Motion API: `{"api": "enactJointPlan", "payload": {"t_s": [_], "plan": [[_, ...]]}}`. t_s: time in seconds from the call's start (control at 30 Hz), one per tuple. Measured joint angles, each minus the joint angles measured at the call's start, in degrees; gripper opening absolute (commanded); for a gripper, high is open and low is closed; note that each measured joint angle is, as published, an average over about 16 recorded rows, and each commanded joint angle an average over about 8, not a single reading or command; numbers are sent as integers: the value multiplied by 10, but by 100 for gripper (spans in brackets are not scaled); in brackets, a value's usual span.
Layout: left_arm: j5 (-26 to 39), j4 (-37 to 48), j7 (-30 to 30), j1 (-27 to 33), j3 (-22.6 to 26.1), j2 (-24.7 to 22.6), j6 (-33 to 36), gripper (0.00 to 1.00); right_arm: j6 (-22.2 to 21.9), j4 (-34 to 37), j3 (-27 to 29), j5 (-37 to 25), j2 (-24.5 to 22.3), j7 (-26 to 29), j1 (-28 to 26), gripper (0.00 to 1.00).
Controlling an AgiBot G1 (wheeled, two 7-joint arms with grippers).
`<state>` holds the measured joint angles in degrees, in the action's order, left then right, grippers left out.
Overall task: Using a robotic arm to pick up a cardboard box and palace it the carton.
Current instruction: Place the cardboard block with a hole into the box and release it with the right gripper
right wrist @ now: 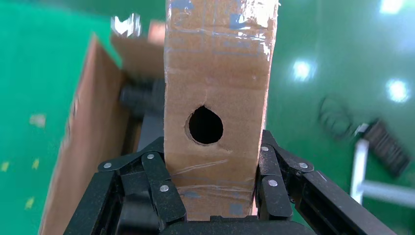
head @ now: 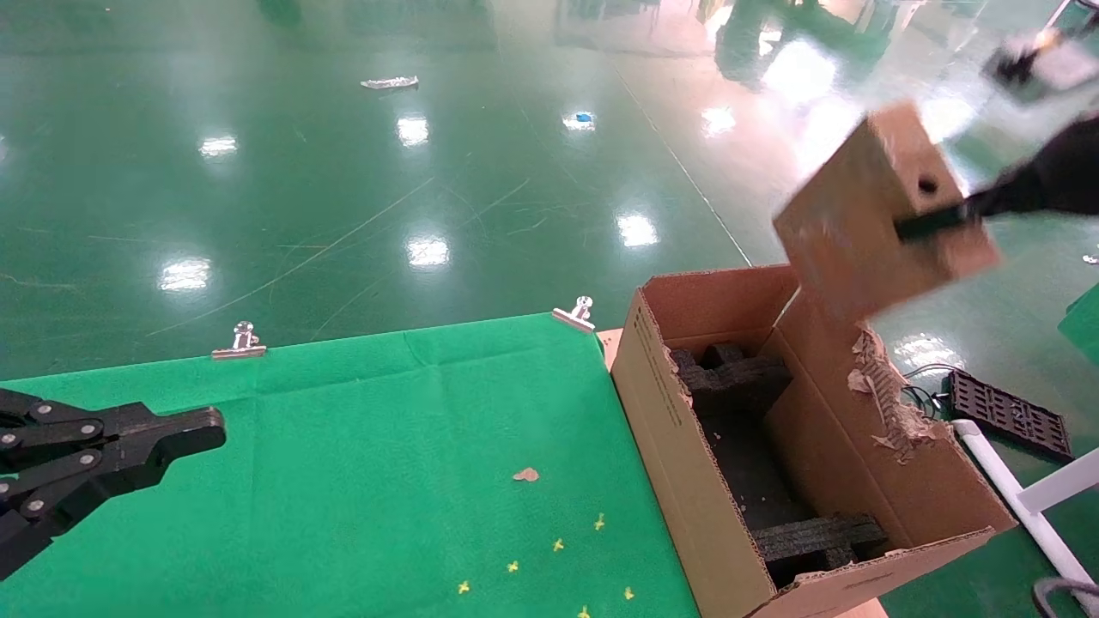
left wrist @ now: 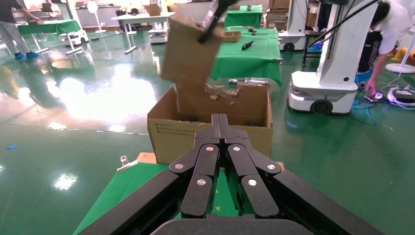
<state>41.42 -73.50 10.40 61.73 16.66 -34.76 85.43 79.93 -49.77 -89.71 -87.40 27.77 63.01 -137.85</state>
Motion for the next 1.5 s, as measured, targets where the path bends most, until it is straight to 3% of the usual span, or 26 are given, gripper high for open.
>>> {"api": "enactJointPlan", "payload": {"t_s": [0.07,0.1,0.5,1.5], "plan": [[0,0,0,0,0,0,0,96,5,10,-6,0,-4,2,12,0],[0,0,0,0,0,0,0,100,7,15,-10,1,-5,2,19,0],[0,0,0,0,1,0,0,100,-16,103,-39,21,17,-1,120,0],[-1,0,-1,0,2,1,-1,100,-127,341,-50,58,163,-41,329,0]]}}
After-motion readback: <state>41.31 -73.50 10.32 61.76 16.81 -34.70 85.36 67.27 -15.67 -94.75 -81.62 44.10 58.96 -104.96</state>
